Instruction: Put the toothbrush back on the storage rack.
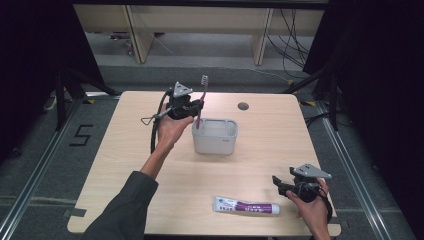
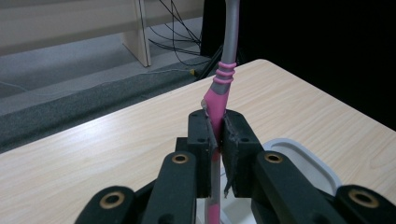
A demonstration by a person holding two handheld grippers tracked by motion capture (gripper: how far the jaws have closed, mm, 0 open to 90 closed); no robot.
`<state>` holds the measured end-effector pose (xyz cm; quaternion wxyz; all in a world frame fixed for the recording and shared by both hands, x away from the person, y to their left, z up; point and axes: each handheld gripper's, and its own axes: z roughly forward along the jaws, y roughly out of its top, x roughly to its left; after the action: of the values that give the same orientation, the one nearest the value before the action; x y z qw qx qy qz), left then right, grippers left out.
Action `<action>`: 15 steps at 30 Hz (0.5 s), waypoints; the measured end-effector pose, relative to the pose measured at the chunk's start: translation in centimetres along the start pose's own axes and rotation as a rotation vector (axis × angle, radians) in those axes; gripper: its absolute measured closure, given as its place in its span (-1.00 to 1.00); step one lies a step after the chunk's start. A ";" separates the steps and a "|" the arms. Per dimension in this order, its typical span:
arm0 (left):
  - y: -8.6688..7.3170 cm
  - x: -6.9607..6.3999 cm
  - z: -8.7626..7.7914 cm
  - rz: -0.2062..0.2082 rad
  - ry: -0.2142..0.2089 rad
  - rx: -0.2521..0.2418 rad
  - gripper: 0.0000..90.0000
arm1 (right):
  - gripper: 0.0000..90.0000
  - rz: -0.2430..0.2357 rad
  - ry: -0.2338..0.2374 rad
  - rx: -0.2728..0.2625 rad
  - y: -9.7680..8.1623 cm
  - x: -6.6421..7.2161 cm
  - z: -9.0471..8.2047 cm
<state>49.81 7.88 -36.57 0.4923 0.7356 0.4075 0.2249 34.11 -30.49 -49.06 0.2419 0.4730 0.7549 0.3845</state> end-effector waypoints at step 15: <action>-2.2 -0.2 1.6 -0.016 0.004 0.022 0.81 | -0.41 0.032 0.010 0.013 0.0 0.3 0.0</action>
<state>50.10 7.26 -39.18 0.4851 0.7373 0.4166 0.2178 33.99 -30.24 -49.11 0.2288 0.4847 0.7510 0.3857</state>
